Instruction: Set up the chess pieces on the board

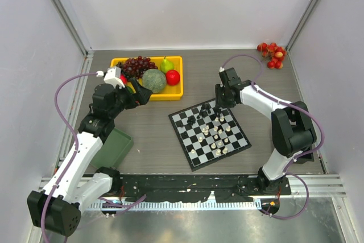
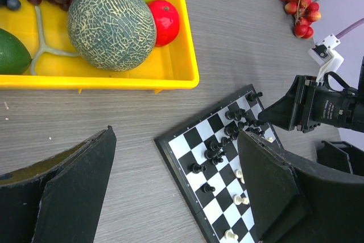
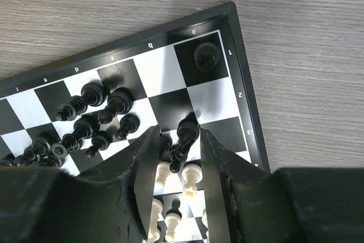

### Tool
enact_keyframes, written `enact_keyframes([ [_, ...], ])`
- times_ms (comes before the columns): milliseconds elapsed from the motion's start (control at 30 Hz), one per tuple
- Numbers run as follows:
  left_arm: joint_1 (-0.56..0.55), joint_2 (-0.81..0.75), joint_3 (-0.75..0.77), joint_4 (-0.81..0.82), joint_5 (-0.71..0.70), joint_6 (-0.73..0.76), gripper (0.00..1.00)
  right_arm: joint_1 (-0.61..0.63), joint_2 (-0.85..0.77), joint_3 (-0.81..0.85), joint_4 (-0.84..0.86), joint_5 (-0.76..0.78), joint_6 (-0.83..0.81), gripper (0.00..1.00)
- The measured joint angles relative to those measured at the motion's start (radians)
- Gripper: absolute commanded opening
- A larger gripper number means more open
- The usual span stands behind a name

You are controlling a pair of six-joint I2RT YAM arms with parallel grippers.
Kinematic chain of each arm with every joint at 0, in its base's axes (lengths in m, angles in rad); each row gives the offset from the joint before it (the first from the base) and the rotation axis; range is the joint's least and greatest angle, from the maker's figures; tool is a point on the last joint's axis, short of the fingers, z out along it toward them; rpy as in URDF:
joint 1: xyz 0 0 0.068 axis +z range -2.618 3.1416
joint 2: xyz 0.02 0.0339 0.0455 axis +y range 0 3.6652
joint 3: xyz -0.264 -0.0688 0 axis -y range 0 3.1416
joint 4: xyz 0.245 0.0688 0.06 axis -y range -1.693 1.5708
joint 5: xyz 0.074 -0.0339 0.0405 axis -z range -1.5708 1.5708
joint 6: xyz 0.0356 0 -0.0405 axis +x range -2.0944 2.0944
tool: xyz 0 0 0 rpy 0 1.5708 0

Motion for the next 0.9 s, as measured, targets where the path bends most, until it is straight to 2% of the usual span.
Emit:
enact_keyframes([
  [300, 0.005, -0.003, -0.006, 0.000, 0.002, 0.000, 0.95, 0.003, 0.000, -0.023, -0.014, 0.002, -0.001, 0.36],
  [600, 0.006, -0.010, -0.010, 0.000, 0.003, 0.000, 0.95, 0.003, 0.000, -0.023, -0.018, 0.002, -0.005, 0.23],
  [900, 0.008, -0.010, -0.010, 0.000, 0.003, 0.000, 0.95, 0.003, 0.000, -0.011, -0.024, 0.002, -0.008, 0.21],
])
